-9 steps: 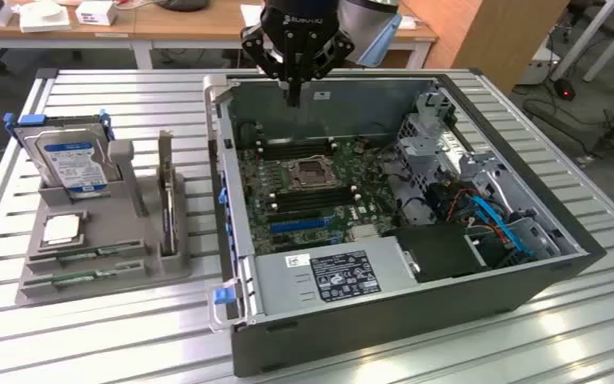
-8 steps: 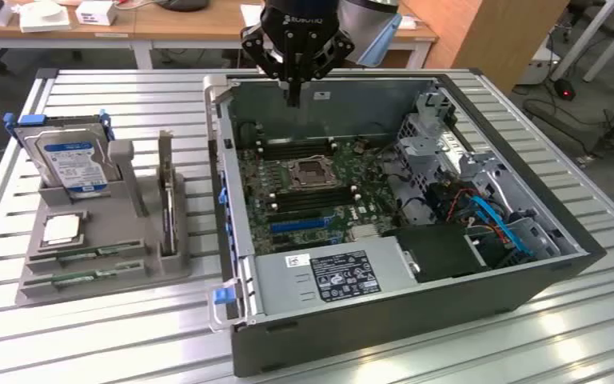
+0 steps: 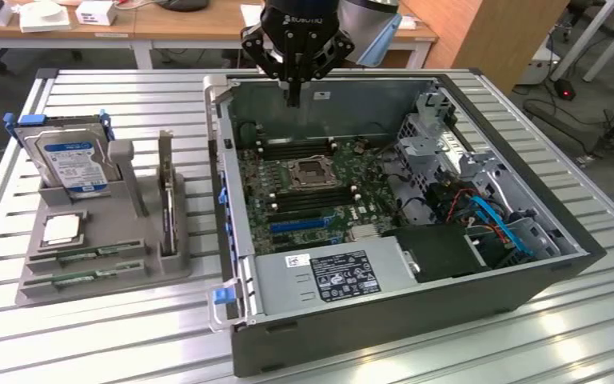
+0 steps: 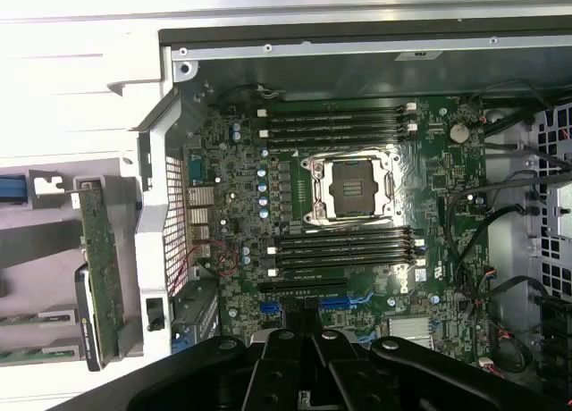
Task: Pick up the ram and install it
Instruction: 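Reach for the ram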
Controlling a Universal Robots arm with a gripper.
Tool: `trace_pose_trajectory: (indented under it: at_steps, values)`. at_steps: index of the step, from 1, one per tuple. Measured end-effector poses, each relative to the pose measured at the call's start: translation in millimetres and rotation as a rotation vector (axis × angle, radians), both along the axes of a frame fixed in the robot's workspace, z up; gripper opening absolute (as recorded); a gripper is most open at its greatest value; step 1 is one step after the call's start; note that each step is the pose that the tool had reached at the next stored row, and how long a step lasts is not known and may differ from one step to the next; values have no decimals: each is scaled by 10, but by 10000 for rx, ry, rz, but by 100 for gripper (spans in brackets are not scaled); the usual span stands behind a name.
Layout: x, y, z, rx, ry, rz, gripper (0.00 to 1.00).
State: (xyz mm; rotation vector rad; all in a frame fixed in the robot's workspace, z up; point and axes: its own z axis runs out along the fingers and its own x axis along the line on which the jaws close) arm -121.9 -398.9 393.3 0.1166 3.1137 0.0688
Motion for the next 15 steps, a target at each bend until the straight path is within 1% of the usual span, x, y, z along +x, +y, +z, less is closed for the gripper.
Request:
trace_pose_trajectory:
  at_steps: [3,7,15]
  values:
    - [0,0,0,0,0,0,9]
    - [-37,0,-1,0,0,0,9]
    - [-194,0,-1,0,0,-2,9]
